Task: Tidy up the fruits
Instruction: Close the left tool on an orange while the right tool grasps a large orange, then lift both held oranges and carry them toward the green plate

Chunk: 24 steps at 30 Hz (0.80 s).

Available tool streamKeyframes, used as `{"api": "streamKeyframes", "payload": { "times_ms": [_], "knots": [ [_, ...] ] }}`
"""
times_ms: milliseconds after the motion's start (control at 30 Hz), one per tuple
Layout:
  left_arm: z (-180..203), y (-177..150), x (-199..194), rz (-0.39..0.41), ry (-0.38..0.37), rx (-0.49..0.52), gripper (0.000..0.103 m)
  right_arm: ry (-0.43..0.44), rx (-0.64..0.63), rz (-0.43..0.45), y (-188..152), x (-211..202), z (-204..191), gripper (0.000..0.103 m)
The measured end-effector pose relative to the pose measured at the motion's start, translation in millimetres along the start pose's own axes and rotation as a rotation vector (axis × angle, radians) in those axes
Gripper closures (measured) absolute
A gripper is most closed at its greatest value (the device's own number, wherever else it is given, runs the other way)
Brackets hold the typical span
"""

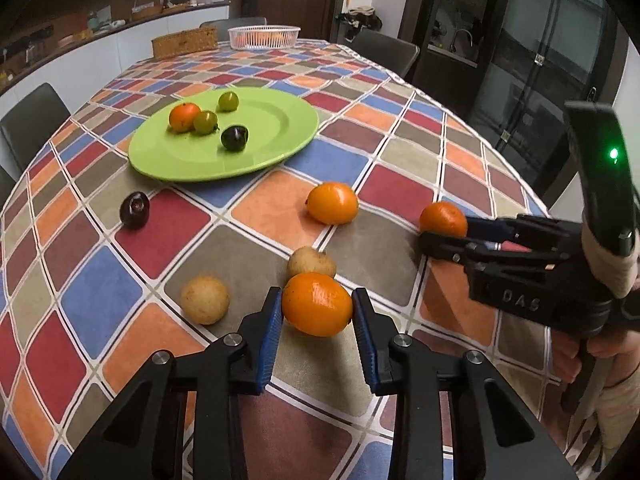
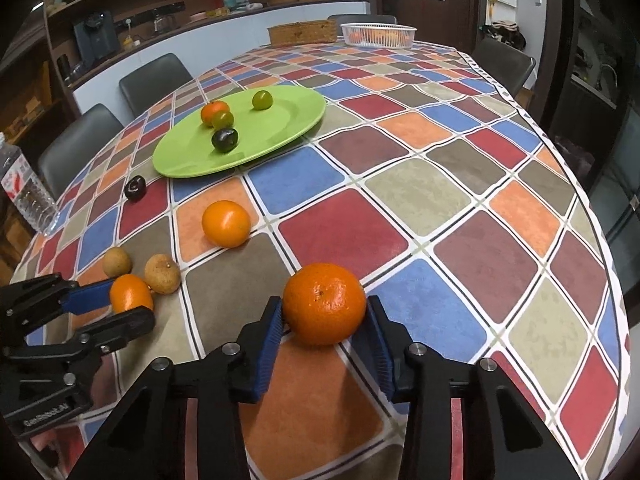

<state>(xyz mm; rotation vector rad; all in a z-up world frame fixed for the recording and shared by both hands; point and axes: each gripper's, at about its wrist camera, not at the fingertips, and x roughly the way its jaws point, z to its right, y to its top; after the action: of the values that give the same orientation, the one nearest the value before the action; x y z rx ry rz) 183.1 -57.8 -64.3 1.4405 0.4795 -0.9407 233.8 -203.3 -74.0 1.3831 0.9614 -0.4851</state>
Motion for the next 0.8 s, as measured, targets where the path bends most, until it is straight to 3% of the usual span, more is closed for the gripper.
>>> {"api": "streamKeyframes", "payload": {
  "times_ms": [800],
  "knots": [
    [3, 18, -73, 0.205, -0.021, 0.014, 0.069, 0.061, -0.034, 0.161, 16, -72, -34, 0.062]
  ]
}}
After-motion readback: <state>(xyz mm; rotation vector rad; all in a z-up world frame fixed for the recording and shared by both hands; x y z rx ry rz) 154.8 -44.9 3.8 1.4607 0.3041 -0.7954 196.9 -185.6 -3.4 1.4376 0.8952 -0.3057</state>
